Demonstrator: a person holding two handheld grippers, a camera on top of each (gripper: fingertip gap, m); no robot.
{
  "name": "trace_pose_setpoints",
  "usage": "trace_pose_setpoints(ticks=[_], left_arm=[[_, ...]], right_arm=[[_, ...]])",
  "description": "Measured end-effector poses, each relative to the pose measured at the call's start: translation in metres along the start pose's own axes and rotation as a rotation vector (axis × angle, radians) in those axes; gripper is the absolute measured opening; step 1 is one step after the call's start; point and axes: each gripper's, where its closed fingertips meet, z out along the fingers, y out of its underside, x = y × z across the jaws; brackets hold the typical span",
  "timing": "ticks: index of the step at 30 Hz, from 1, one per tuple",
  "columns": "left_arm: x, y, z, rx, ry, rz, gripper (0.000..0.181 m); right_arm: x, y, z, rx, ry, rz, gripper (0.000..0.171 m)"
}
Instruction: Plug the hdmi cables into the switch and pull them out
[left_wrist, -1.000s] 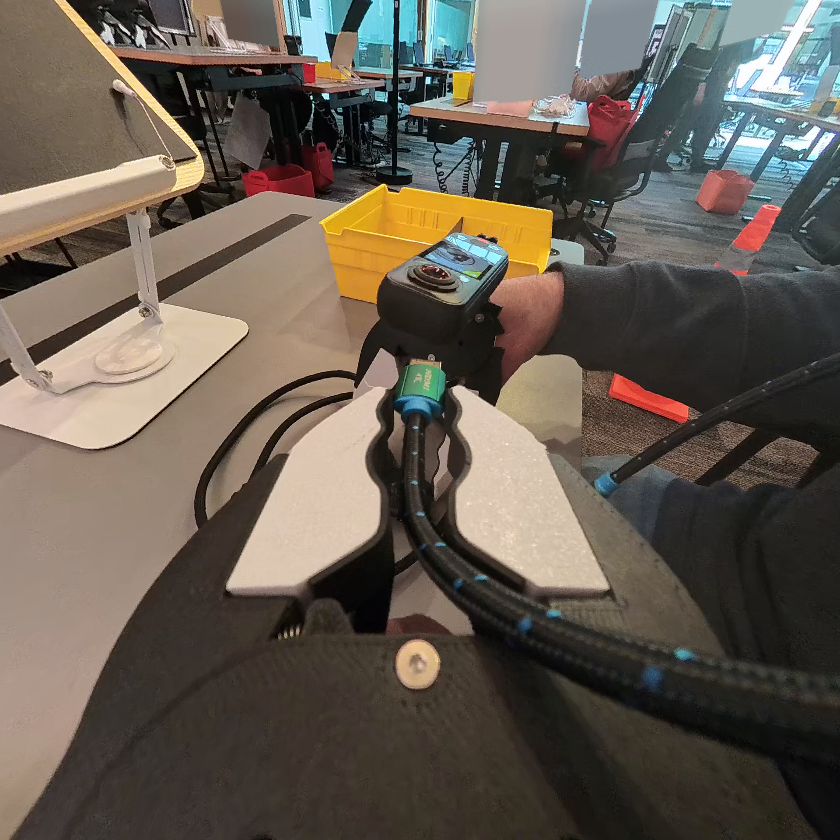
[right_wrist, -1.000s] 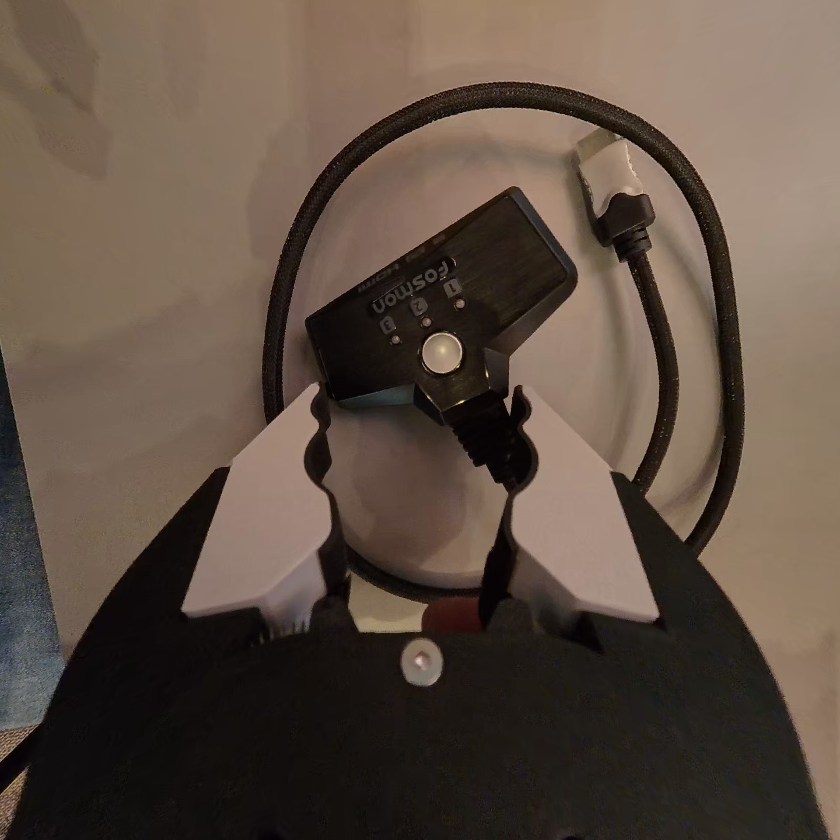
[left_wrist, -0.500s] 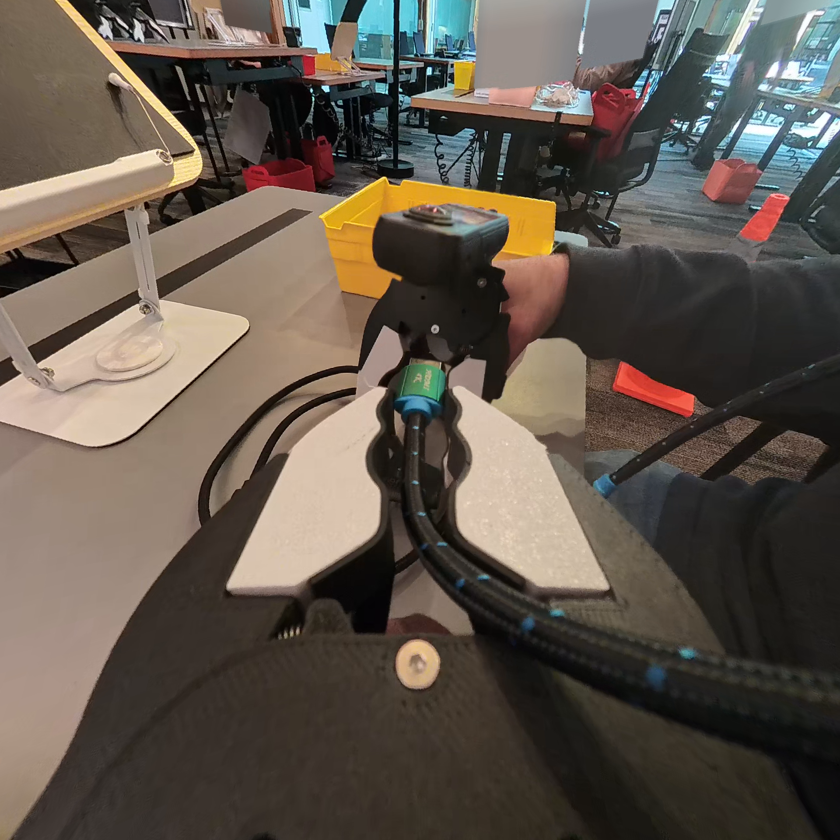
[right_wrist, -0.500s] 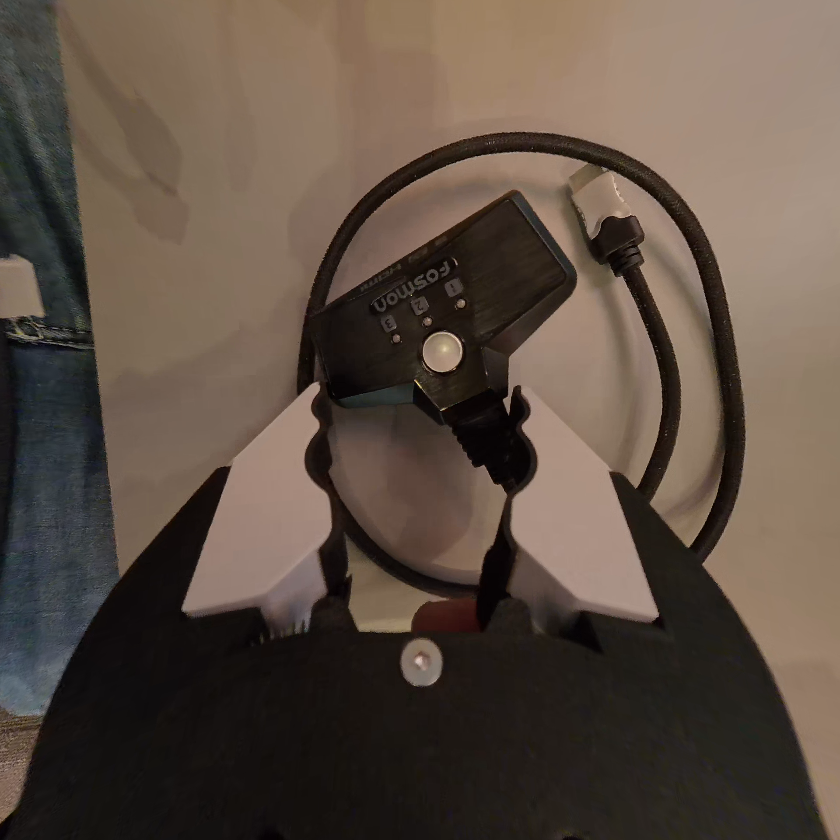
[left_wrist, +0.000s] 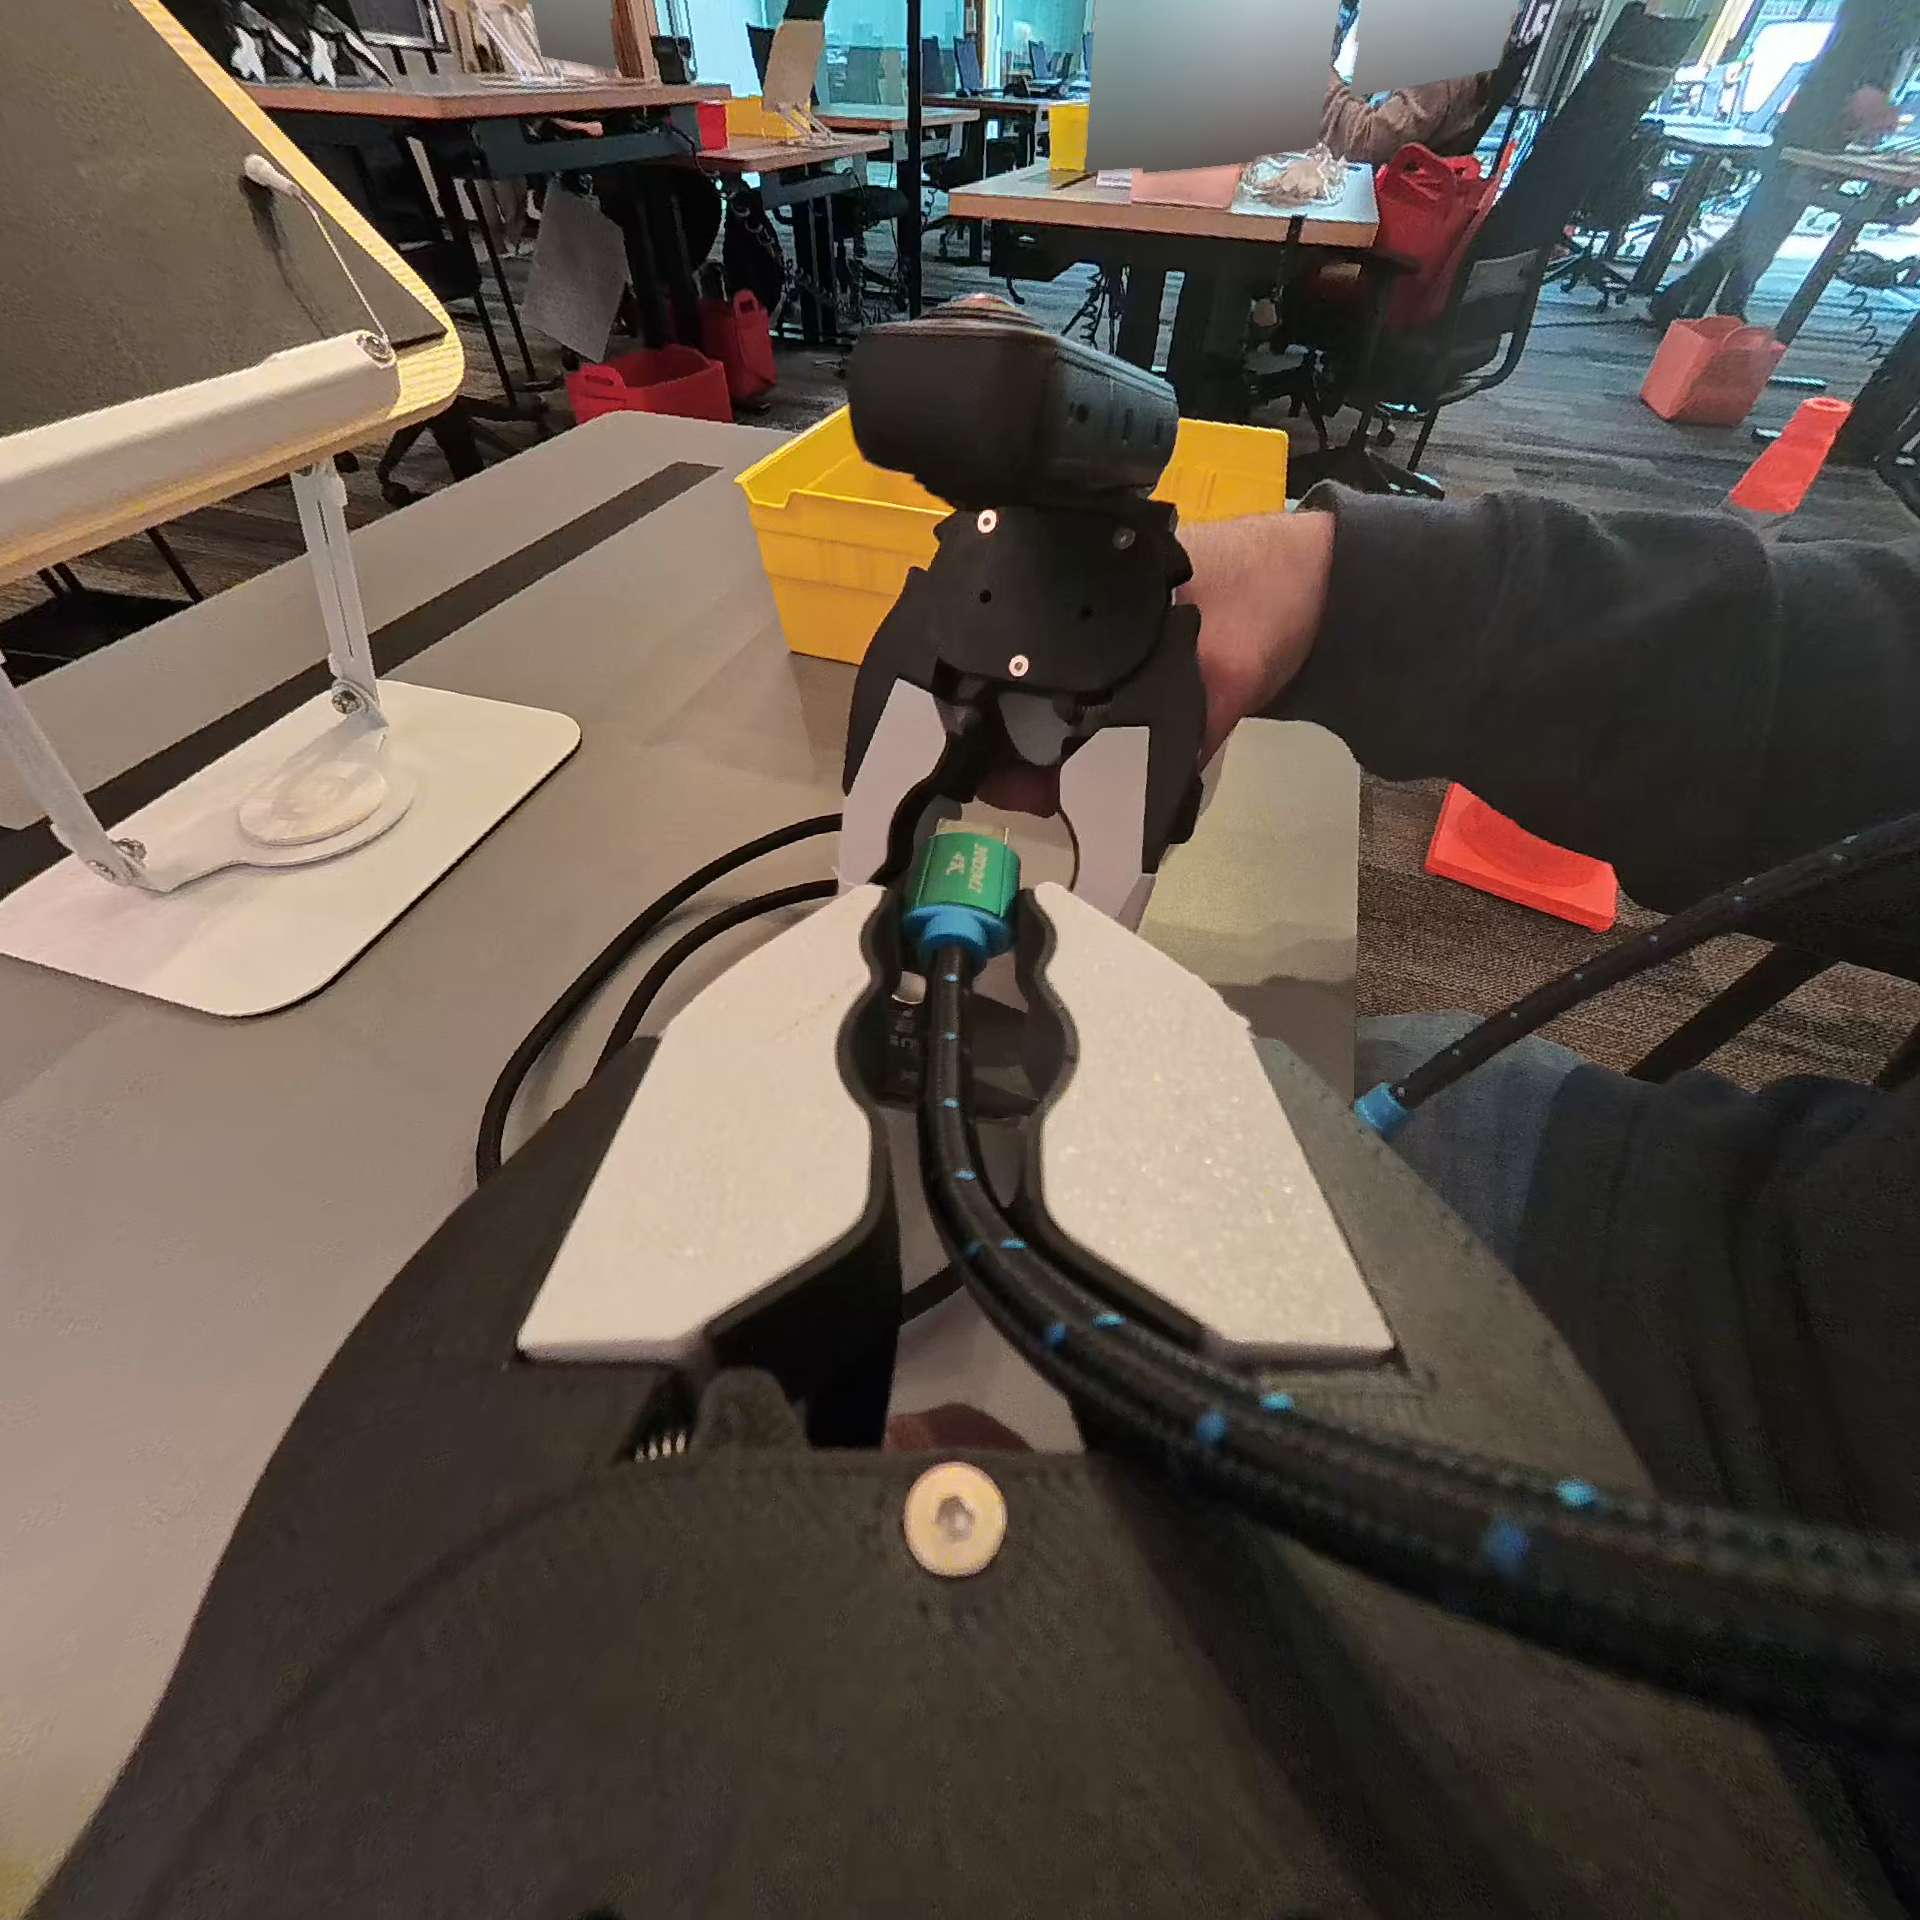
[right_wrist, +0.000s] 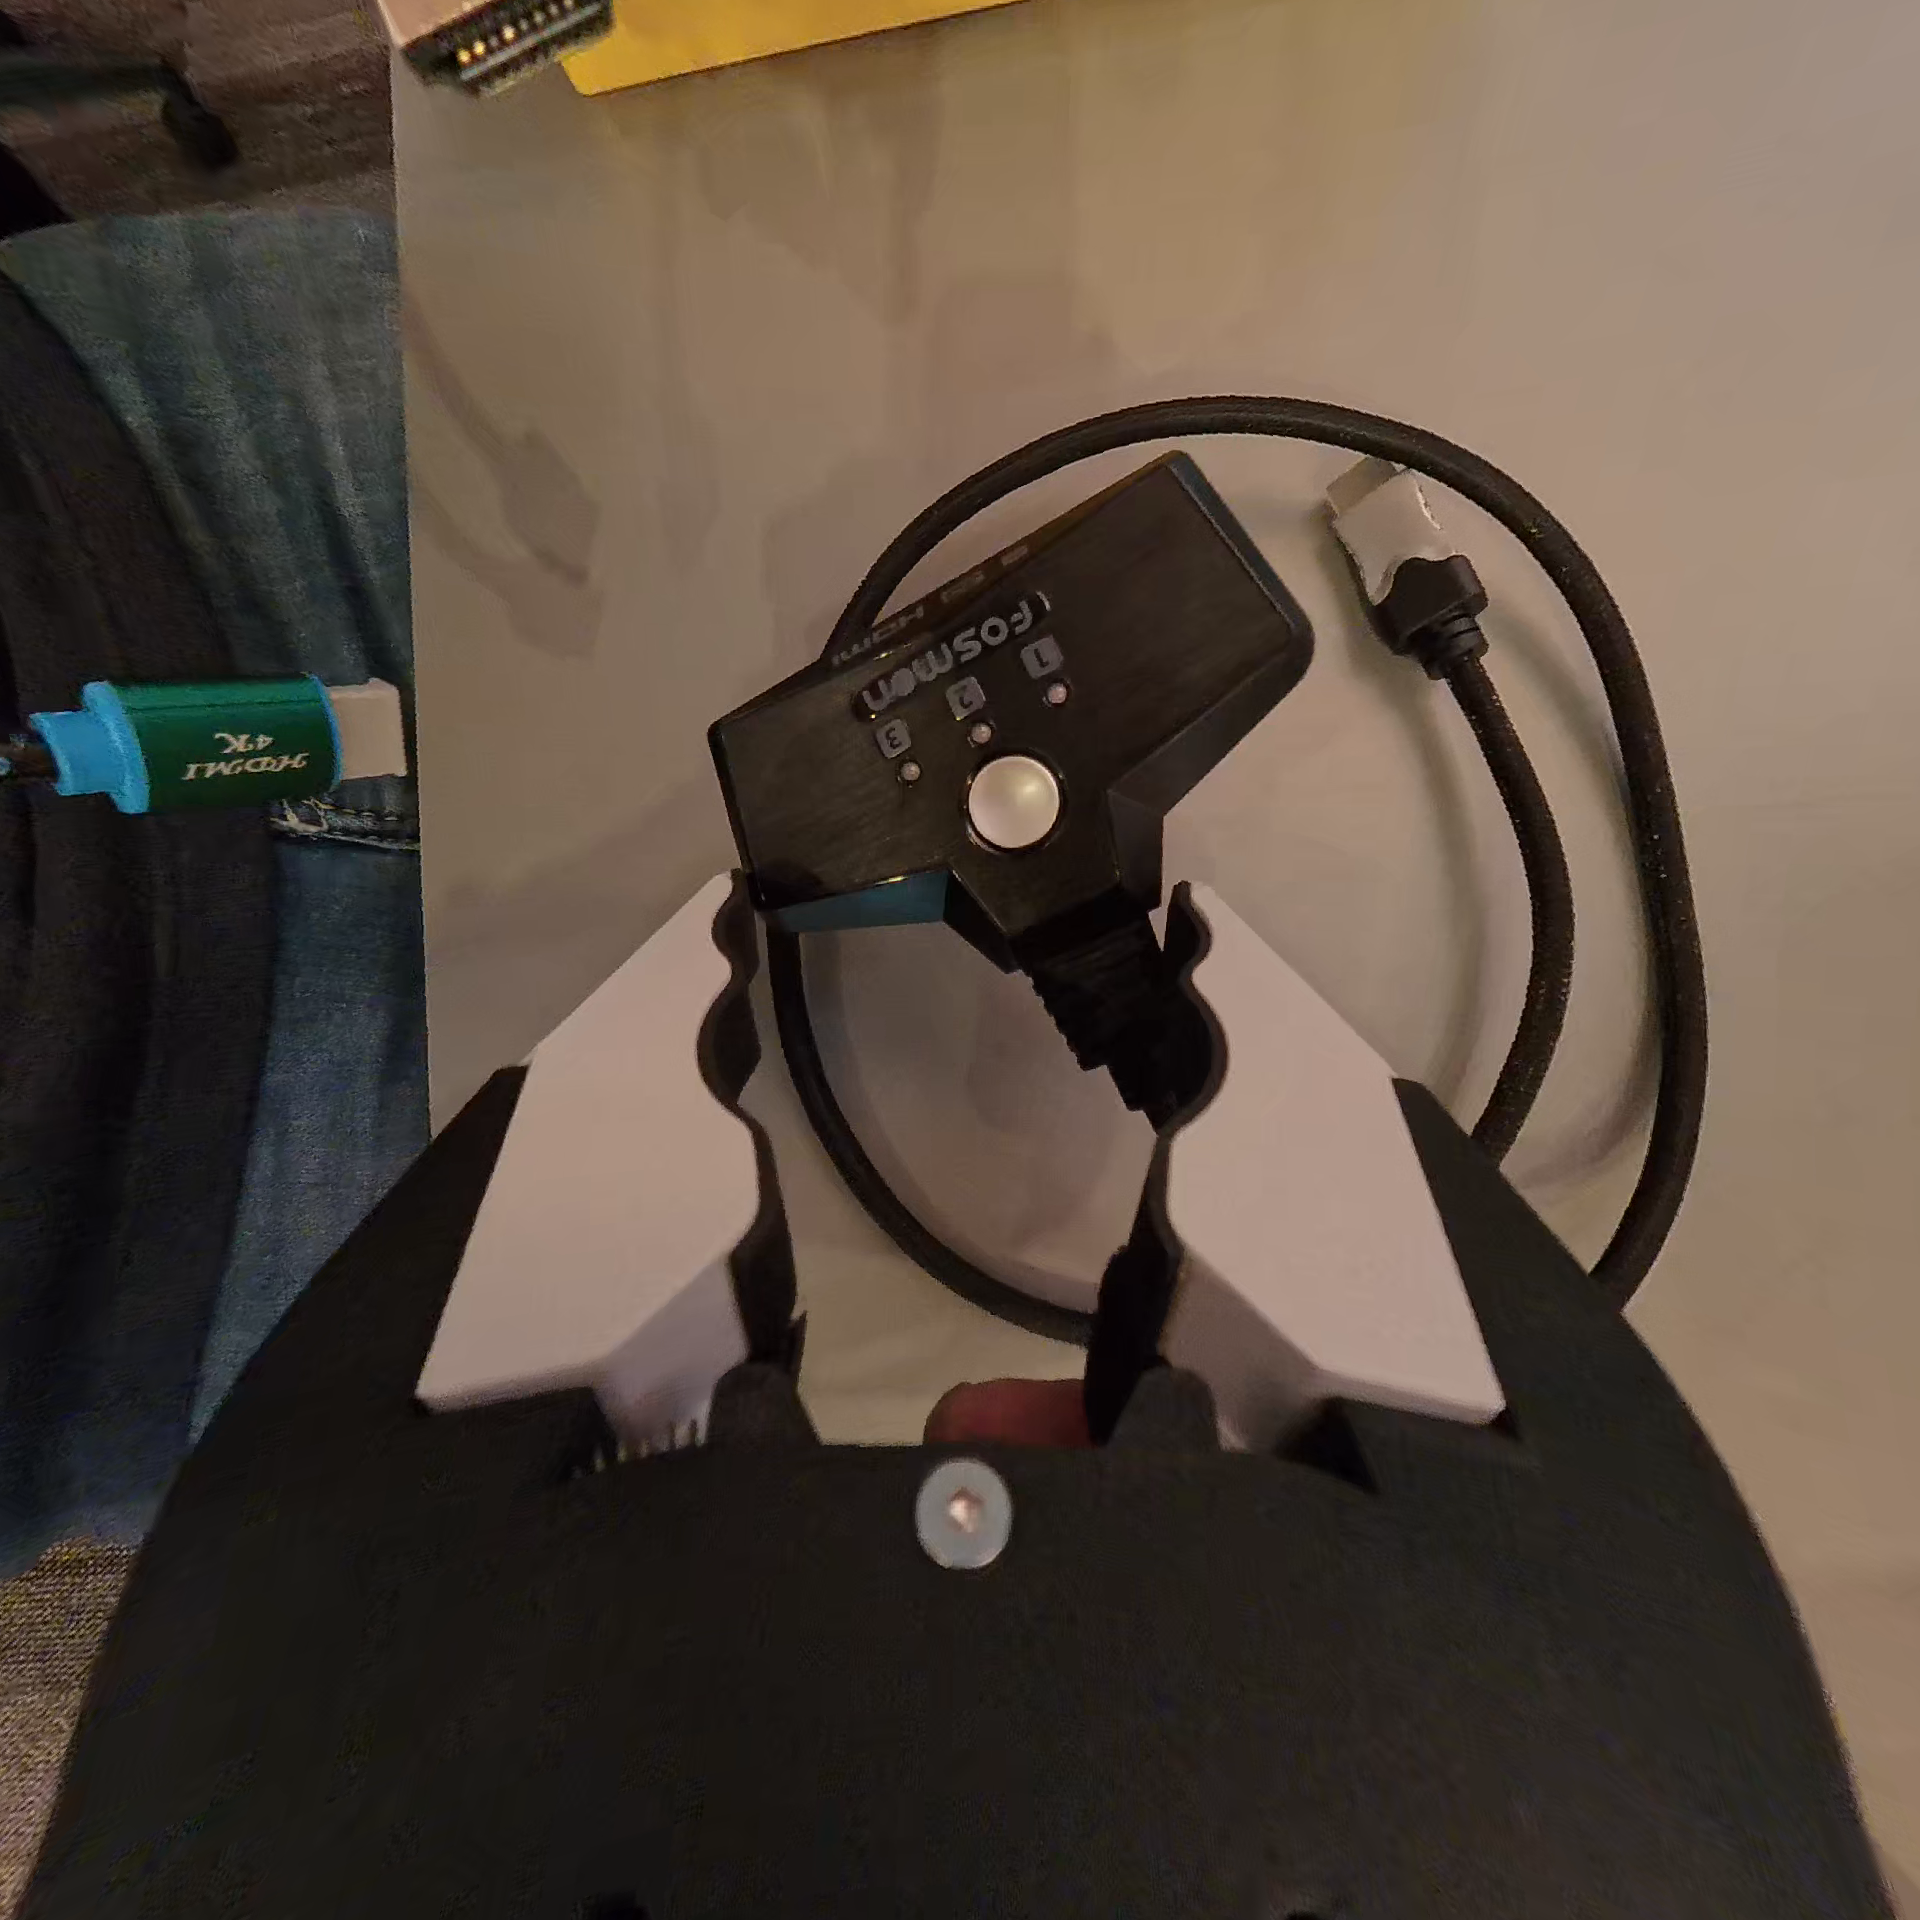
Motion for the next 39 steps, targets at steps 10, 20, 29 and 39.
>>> trace_pose_setpoints(ticks=[10, 20, 29, 39], left_arm=[[0.001, 0.002, 0.001, -0.011, 0.002, 0.004, 0.02], [0.0, 0.002, 0.001, -0.011, -0.001, 0.006, 0.02], [0.001, 0.004, 0.002, -0.022, -0.001, 0.017, 0.02], [0.002, 0.004, 0.002, -0.022, -0.002, 0.017, 0.02]], right_arm=[[-0.005, 0.009, 0.003, -0.044, -0.036, 0.016, 0.077], [-0.013, 0.01, 0.003, -0.065, -0.067, -0.008, 0.077], [-0.015, 0.0, -0.004, 0.015, -0.096, 0.026, 0.077], [-0.012, -0.006, -0.008, 0.056, -0.092, 0.04, 0.077]])
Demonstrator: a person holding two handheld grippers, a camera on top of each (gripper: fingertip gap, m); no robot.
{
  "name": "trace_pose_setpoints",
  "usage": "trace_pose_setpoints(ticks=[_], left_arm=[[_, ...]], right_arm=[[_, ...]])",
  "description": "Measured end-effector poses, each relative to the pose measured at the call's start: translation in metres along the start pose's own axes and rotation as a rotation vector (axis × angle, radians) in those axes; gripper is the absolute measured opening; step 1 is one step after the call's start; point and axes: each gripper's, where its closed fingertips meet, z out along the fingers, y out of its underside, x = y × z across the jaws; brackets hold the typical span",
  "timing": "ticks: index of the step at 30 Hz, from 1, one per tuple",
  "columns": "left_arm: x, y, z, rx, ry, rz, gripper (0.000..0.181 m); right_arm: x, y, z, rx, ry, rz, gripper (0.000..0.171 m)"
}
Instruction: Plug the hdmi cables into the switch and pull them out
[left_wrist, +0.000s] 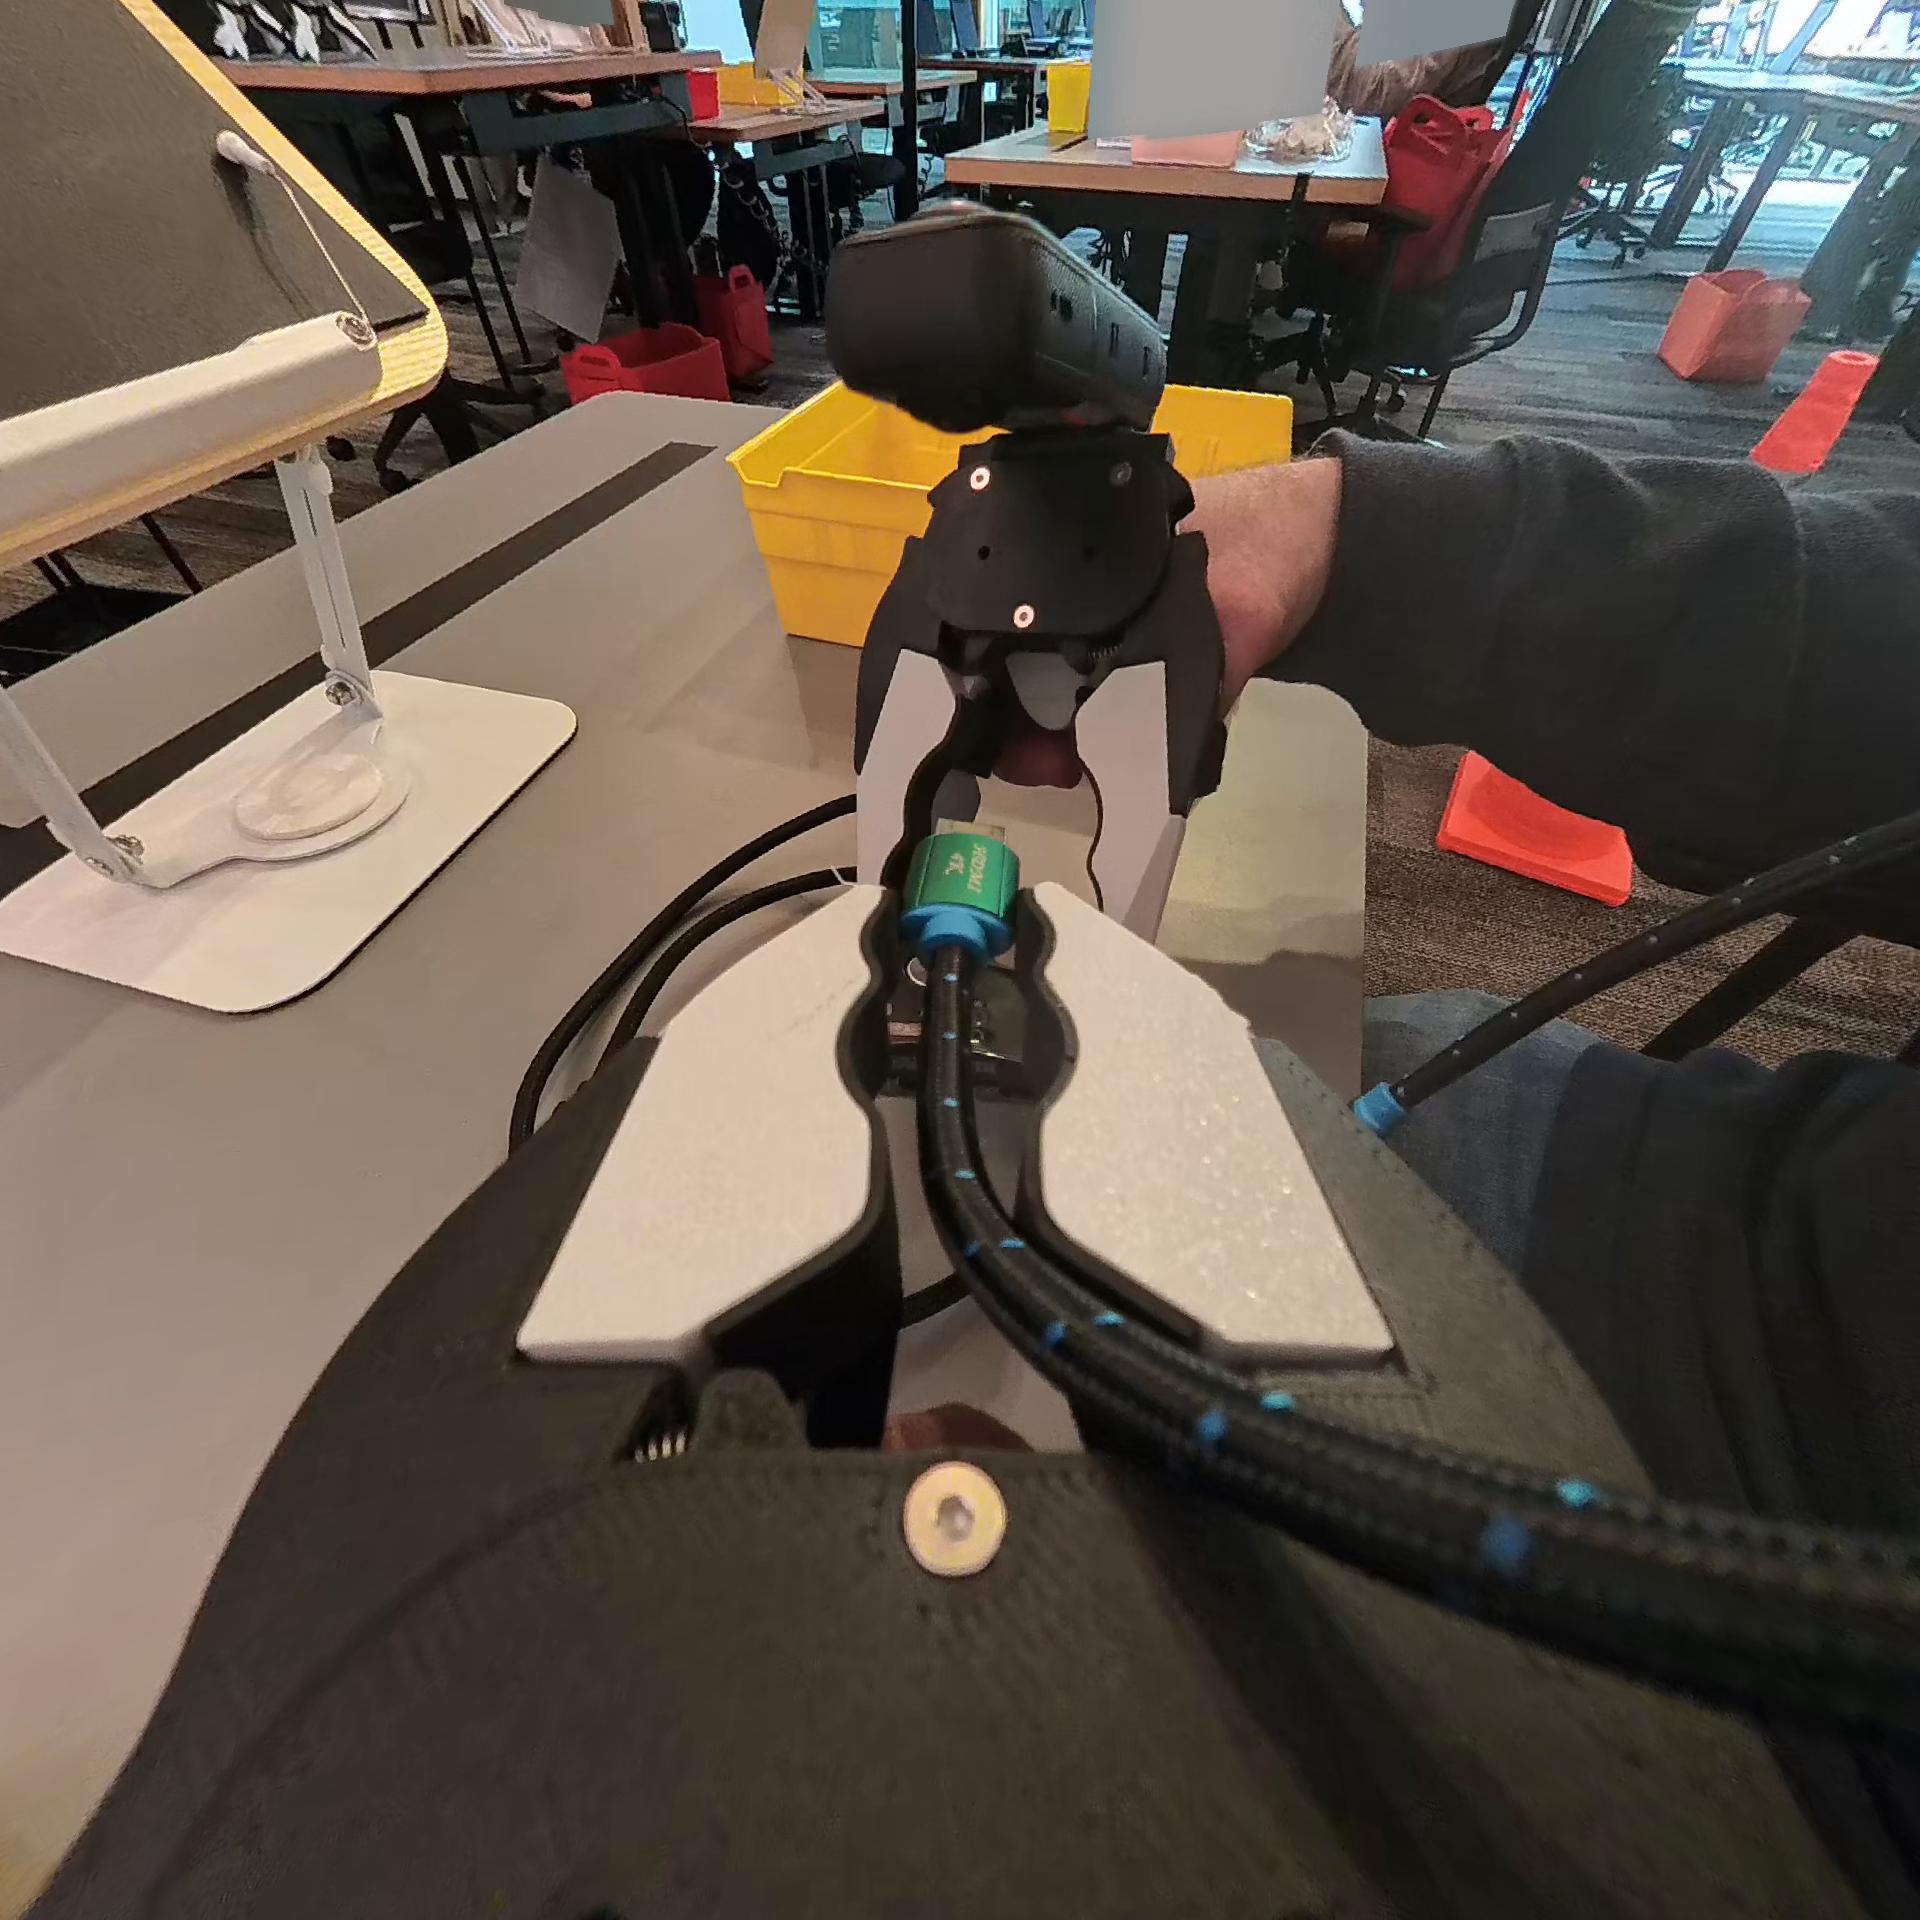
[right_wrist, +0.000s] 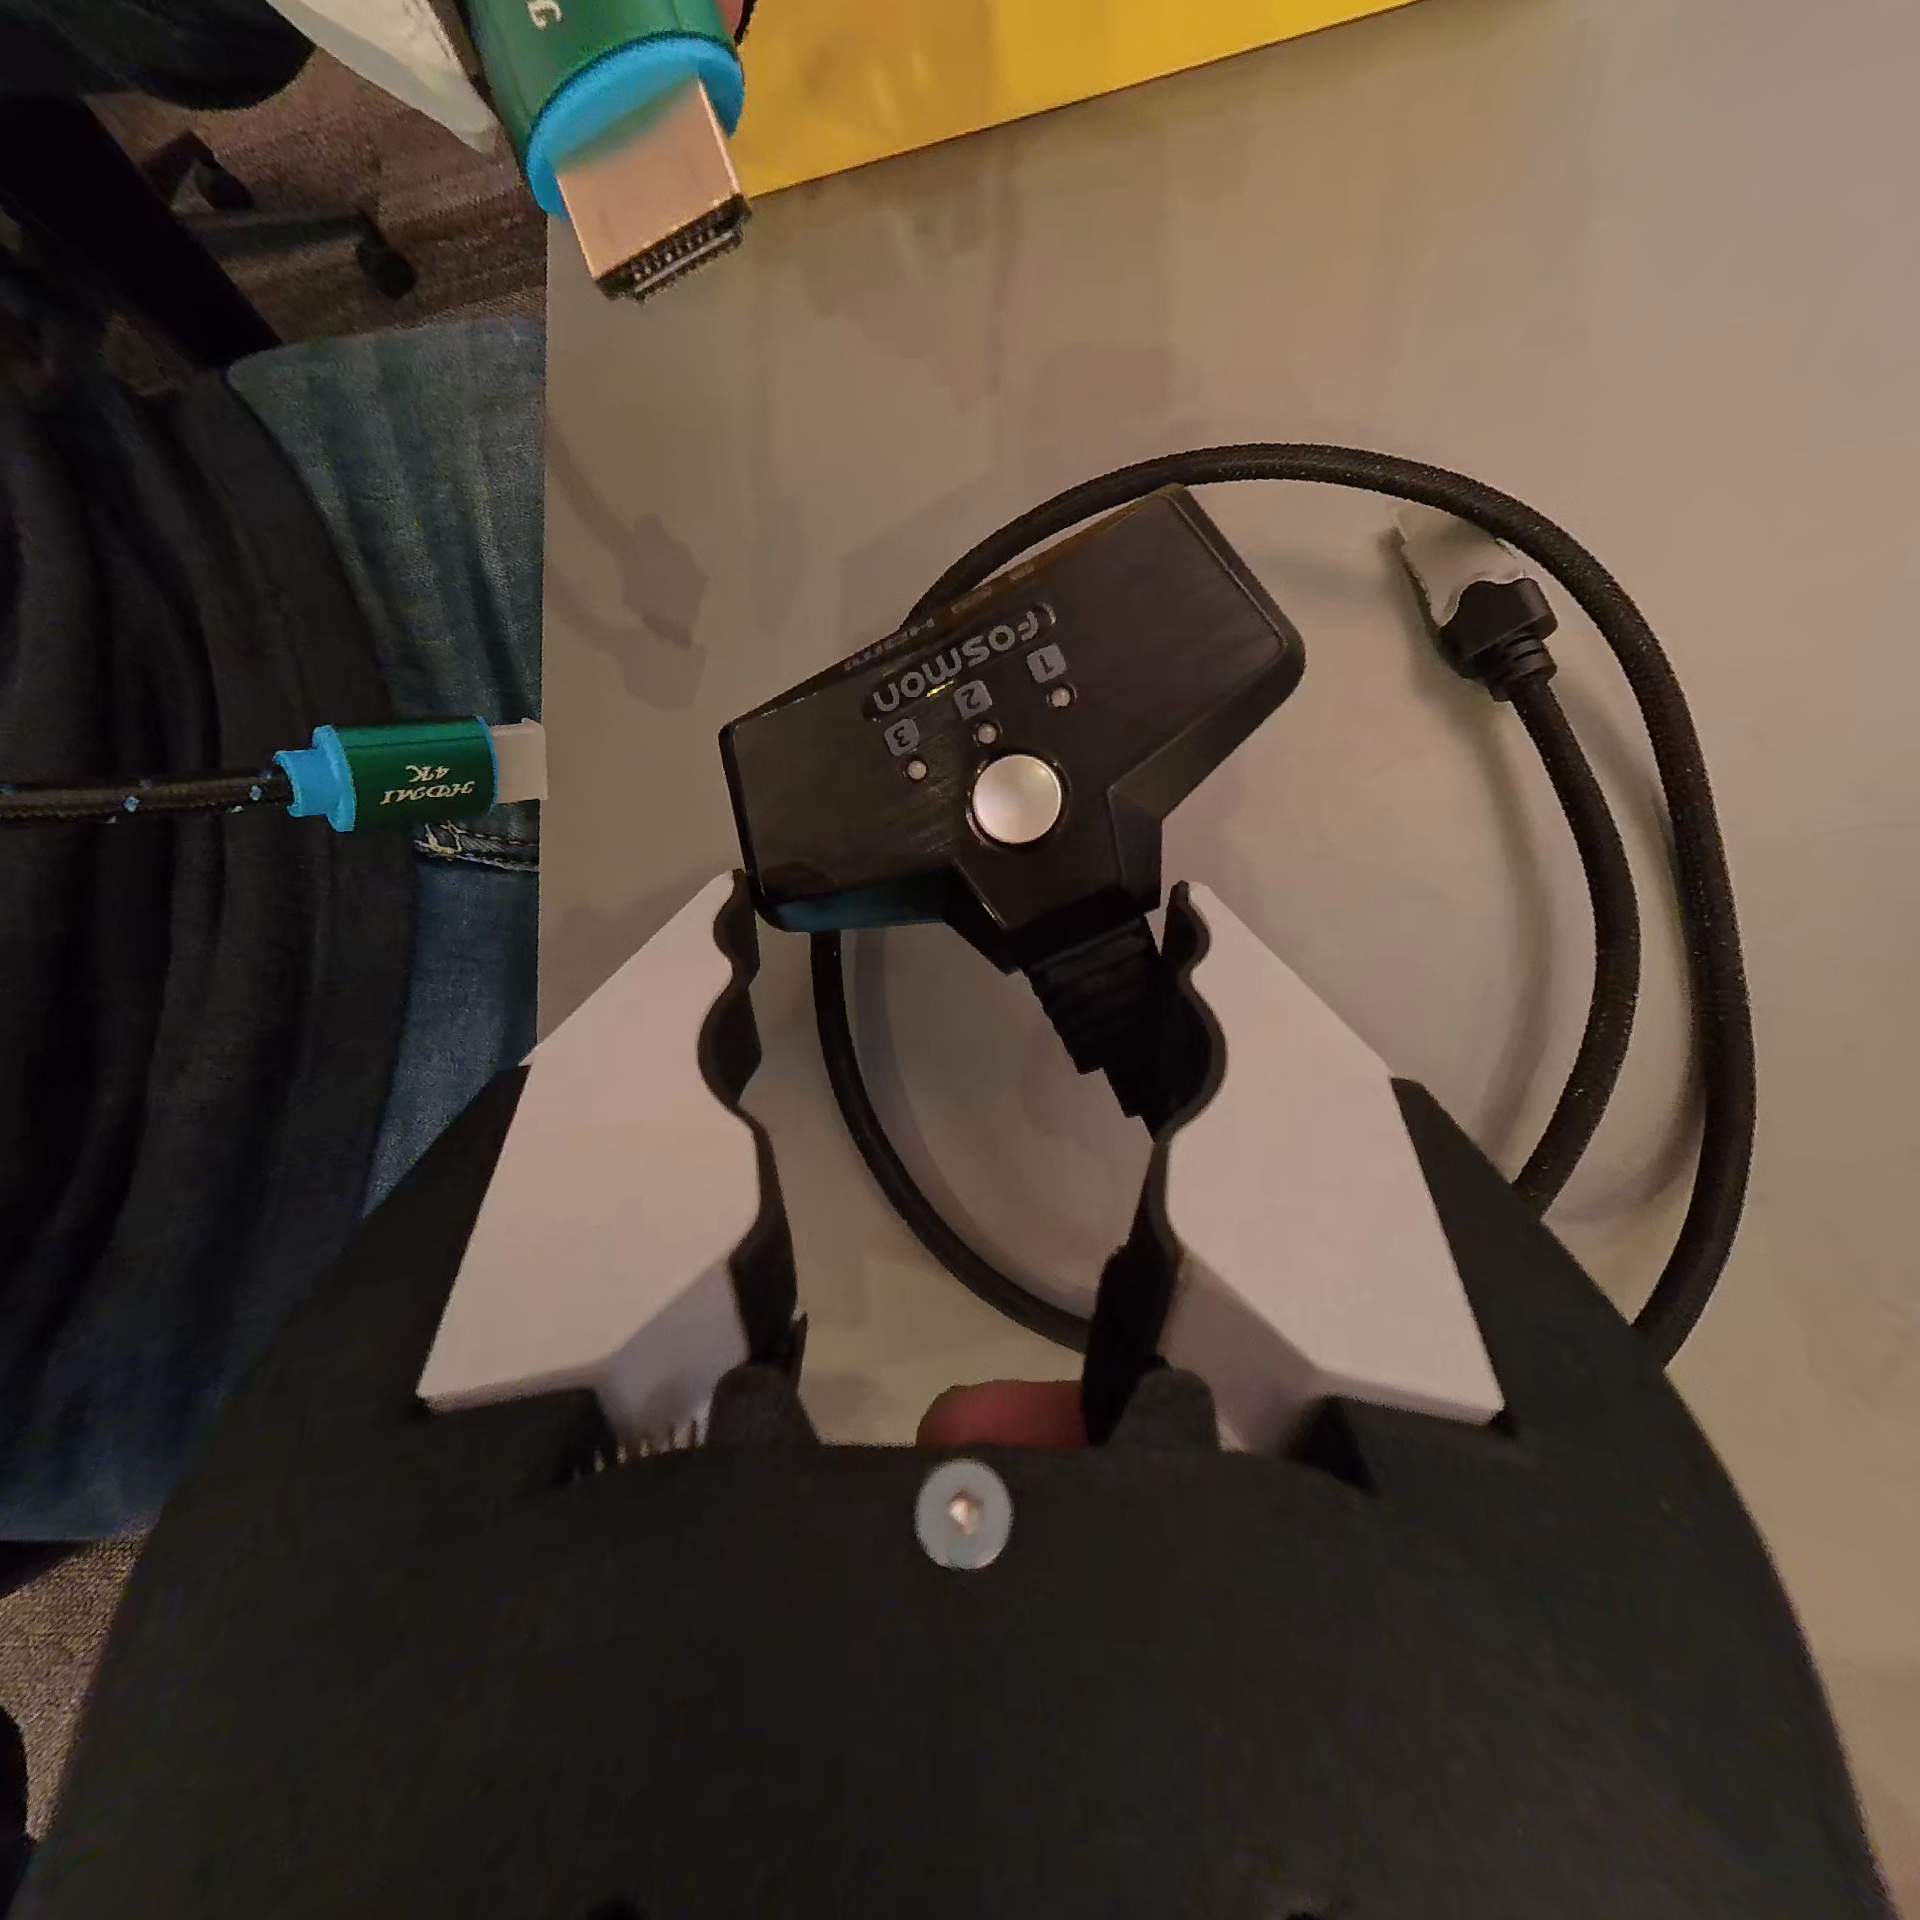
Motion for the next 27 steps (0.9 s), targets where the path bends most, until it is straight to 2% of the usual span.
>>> trace_pose_setpoints(ticks=[10, 27], left_arm=[[-0.001, 0.001, 0.0, -0.009, -0.004, 0.008, 0.02], [-0.005, 0.006, 0.0, -0.023, -0.02, 0.017, 0.021]], right_arm=[[0.002, -0.003, -0.002, 0.034, -0.007, 0.016, 0.077], [0.003, -0.018, -0.019, 0.193, -0.061, 0.097, 0.076]])
